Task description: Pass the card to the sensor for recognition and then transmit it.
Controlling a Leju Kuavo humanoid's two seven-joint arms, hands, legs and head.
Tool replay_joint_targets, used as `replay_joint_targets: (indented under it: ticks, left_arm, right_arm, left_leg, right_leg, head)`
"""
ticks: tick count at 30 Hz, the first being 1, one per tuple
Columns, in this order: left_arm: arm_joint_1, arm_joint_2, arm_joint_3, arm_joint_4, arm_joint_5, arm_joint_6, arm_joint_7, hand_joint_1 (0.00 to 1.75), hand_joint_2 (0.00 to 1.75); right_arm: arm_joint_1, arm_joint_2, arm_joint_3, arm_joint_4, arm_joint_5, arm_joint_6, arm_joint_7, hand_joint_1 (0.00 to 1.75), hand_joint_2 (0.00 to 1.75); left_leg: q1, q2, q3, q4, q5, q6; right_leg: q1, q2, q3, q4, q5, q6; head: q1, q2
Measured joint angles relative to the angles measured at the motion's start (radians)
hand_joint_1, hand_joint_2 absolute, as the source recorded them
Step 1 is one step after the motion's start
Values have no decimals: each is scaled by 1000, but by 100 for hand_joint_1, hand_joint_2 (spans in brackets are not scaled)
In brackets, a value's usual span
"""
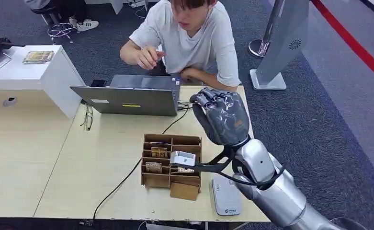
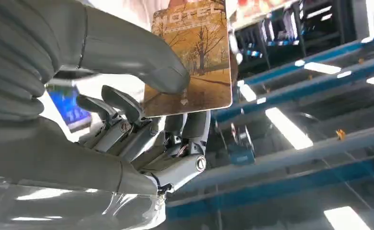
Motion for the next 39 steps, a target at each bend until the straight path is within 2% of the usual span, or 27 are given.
replay_joint_targets:
  ticks: [5, 11, 17, 22, 30, 35, 39]
  left_arm:
    - [36, 1, -10, -42, -3, 8, 41, 0, 0]
    - [52, 3, -13, -58, 15, 8, 18, 0, 0]
    - [50, 5, -13, -64, 41, 23, 26, 0, 0]
    - [28, 5, -13, -46, 64, 24, -20, 0, 0]
    - [12, 6, -13, -37, 96, 27, -36, 0, 0]
    - [2, 6, -19, -21, 122, 31, -51, 0, 0]
    - [-11, 6, -24, -5, 147, 35, -68, 0, 0]
  right_arm:
    - [4, 0, 2, -9, -104, 30, -34, 175, 175]
    - [20, 0, -8, -9, -360, 96, -124, 175, 175]
    - [31, 0, -33, -17, -701, 274, -182, 175, 175]
    - [51, -18, -56, -7, -960, 427, -208, 175, 175]
    - [84, -80, -65, 31, -1230, 604, -224, 175, 175]
    - [107, -110, -66, 53, -1372, 693, -240, 175, 175]
    - [110, -136, -63, 68, -1424, 728, -239, 175, 175]
  left_leg:
    - [0, 0, 0, 0, 0, 0]
    - [0, 0, 0, 0, 0, 0]
    - [0, 0, 0, 0, 0, 0]
    - [0, 0, 0, 0, 0, 0]
    - [0, 0, 0, 0, 0, 0]
    - [0, 0, 0, 0, 0, 0]
    - [0, 0, 0, 0, 0, 0]
  right_leg:
    - [0, 0, 0, 0, 0, 0]
    - [0, 0, 0, 0, 0, 0]
    - [0, 0, 0, 0, 0, 0]
    - [0, 0, 0, 0, 0, 0]
    - [0, 0, 0, 0, 0, 0]
    - [0, 0, 0, 0, 0, 0]
    - [0, 0, 0, 0, 0, 0]
  head:
    - [0, 0]
    - [0, 0]
    - [0, 0]
    - [0, 0]
    - [0, 0]
    - [0, 0]
    - [0, 0]
